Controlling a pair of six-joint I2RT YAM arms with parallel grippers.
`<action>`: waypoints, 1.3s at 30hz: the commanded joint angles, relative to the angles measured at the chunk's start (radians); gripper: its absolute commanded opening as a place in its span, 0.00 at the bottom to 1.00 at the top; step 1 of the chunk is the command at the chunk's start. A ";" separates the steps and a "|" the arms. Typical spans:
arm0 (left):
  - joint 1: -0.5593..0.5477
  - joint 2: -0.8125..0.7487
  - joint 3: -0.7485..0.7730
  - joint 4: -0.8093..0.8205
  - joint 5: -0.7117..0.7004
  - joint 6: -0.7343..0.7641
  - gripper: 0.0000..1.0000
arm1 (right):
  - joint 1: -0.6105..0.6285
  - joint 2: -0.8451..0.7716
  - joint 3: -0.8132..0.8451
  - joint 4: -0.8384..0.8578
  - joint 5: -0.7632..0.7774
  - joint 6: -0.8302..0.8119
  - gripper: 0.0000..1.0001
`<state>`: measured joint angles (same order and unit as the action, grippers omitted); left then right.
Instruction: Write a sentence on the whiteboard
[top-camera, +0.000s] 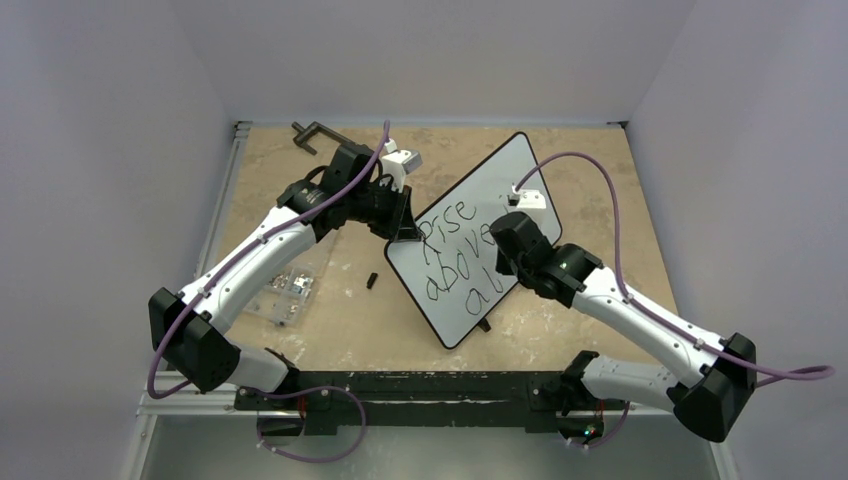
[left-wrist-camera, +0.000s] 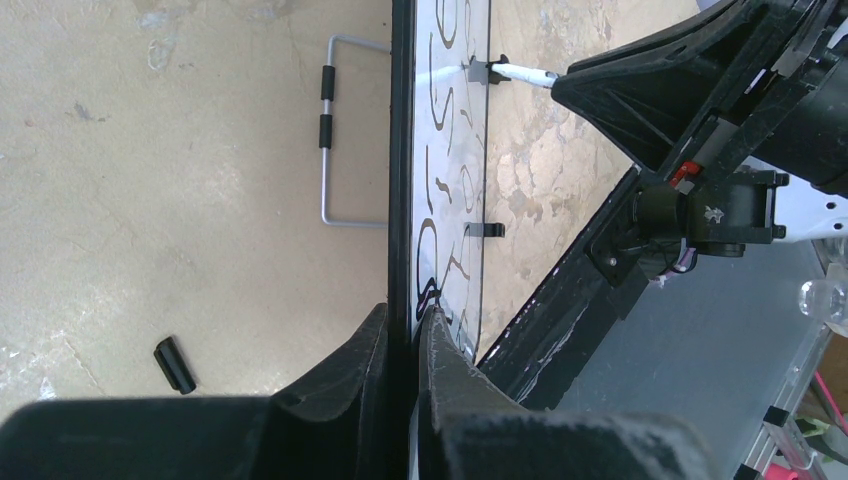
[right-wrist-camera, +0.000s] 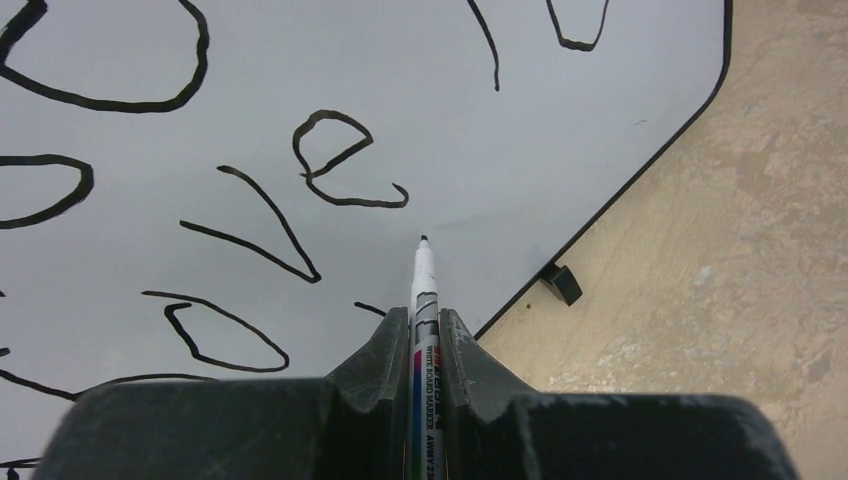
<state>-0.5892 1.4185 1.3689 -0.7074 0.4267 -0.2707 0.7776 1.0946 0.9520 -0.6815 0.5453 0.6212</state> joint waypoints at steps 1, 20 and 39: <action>0.015 -0.001 0.012 -0.030 -0.163 0.071 0.00 | -0.005 0.006 0.006 0.068 -0.029 -0.019 0.00; 0.015 0.002 0.014 -0.030 -0.161 0.071 0.00 | -0.005 -0.012 -0.133 0.091 -0.092 0.013 0.00; 0.015 0.003 0.012 -0.030 -0.160 0.072 0.00 | -0.006 0.033 -0.197 0.126 -0.079 0.036 0.00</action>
<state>-0.5892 1.4185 1.3689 -0.7094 0.4252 -0.2703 0.7712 1.1049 0.7631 -0.6506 0.5014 0.6212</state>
